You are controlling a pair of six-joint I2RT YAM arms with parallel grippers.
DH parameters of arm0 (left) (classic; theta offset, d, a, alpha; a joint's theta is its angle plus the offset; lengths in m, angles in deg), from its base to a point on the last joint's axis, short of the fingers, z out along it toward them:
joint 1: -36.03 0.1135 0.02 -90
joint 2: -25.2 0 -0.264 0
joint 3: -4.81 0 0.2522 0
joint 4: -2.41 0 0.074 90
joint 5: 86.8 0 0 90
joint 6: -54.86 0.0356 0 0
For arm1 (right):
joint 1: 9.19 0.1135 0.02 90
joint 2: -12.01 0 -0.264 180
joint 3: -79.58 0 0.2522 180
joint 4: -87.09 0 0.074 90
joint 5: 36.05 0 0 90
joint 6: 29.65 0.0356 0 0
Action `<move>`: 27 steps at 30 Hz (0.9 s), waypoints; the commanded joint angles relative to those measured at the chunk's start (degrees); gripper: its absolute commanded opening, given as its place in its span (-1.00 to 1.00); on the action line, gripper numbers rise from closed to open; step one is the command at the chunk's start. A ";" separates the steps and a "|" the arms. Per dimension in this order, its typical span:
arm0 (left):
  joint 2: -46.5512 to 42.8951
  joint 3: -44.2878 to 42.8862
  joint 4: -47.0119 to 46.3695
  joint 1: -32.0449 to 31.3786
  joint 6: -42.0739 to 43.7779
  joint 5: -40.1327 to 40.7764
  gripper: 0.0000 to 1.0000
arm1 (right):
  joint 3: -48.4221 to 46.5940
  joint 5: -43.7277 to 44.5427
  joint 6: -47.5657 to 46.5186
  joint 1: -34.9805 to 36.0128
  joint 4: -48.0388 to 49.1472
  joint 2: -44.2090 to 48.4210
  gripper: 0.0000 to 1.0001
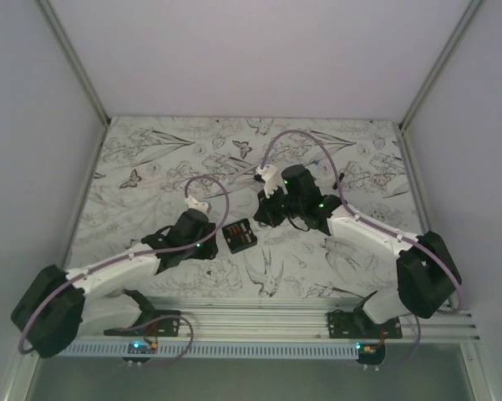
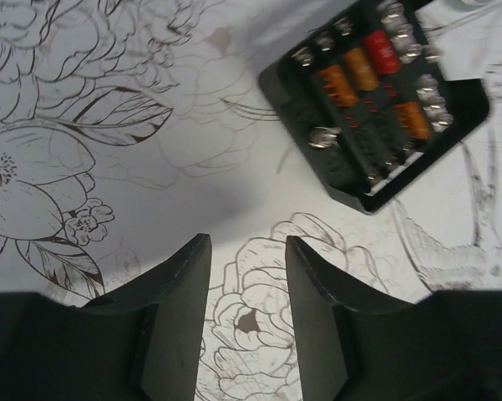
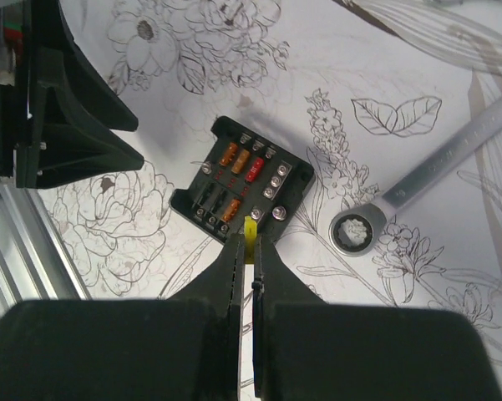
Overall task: Snap on the fuse box
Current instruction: Pick up the fuse from the center of the board, then install the fuse at the fuse box base.
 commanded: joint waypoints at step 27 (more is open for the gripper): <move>23.47 -6.84 -11.59 0.31 -11.87 -4.98 -0.32 | -5.64 14.61 8.03 5.81 -8.05 -6.24 -1.00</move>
